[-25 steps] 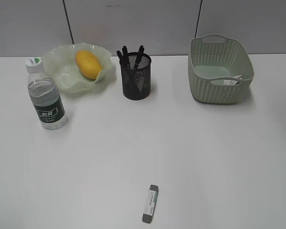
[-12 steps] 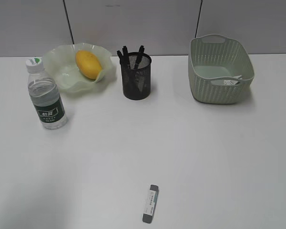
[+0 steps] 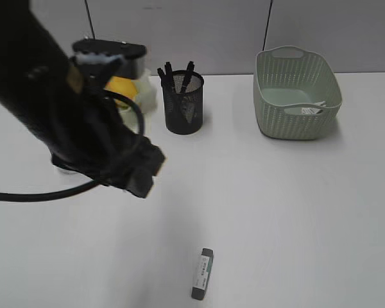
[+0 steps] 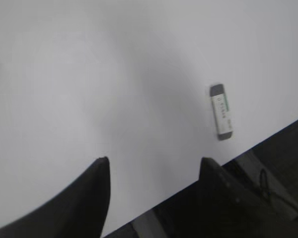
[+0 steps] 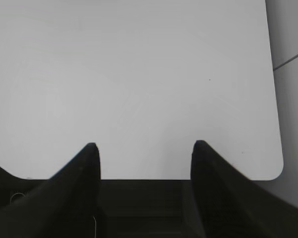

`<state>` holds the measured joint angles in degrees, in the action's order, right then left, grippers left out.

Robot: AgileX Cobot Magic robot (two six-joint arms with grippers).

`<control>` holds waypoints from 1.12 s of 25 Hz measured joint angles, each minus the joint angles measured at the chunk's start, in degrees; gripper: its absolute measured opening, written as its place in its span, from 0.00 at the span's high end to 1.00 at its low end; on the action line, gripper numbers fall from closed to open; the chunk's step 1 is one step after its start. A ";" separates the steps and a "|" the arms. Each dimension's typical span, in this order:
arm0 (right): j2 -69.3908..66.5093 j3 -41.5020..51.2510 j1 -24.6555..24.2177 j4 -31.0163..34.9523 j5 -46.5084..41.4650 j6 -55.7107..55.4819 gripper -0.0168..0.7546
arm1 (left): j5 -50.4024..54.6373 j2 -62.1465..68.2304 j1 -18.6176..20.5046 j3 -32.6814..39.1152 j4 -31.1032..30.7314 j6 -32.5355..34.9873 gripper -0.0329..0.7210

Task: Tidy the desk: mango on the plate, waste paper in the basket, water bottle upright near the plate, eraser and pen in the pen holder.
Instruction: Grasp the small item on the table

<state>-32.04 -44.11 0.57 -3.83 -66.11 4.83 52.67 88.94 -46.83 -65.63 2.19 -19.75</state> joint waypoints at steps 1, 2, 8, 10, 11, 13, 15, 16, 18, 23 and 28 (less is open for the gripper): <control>1.35 0.96 0.00 0.23 0.22 -0.12 0.37 | -0.87 1.78 -0.72 -0.48 1.09 -1.66 0.38; 2.69 2.11 0.00 0.76 0.43 -0.15 0.37 | -1.53 3.25 -1.18 -0.71 2.47 -2.73 0.38; 12.37 6.94 0.00 4.43 1.11 0.92 0.37 | -3.23 11.64 -2.36 -1.11 8.99 -6.69 0.43; 15.58 8.05 0.00 4.38 1.97 1.00 0.37 | -3.23 13.24 -2.38 -1.92 9.58 -7.71 0.47; 17.17 8.69 0.00 4.41 2.32 1.00 0.37 | -3.28 13.91 -2.38 -2.23 9.83 -8.07 0.48; 19.96 10.12 0.00 4.53 2.56 1.00 0.37 | -3.36 14.95 -2.38 -3.11 10.93 -8.33 0.49; 22.47 11.90 0.00 4.53 2.52 1.20 0.37 | -3.81 16.06 -2.42 -3.96 12.26 -8.33 0.49; 23.75 12.69 0.00 4.57 2.62 1.50 0.37 | -4.01 16.61 -2.56 -4.47 12.61 -8.33 0.49; 25.79 13.95 0.00 4.97 3.07 2.17 0.37 | -4.09 18.04 -3.35 -5.41 12.79 -8.38 0.49; 27.90 14.37 0.00 5.61 4.11 2.85 0.37 | -2.80 21.18 -5.22 -8.16 12.17 -8.86 0.49; 27.96 14.55 0.00 5.96 4.48 3.23 0.37 | 1.90 25.78 -6.91 -11.51 8.57 -10.64 0.49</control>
<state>-4.08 -29.55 0.57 2.13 -61.63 8.06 54.57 114.72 -53.74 -77.14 10.76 -30.39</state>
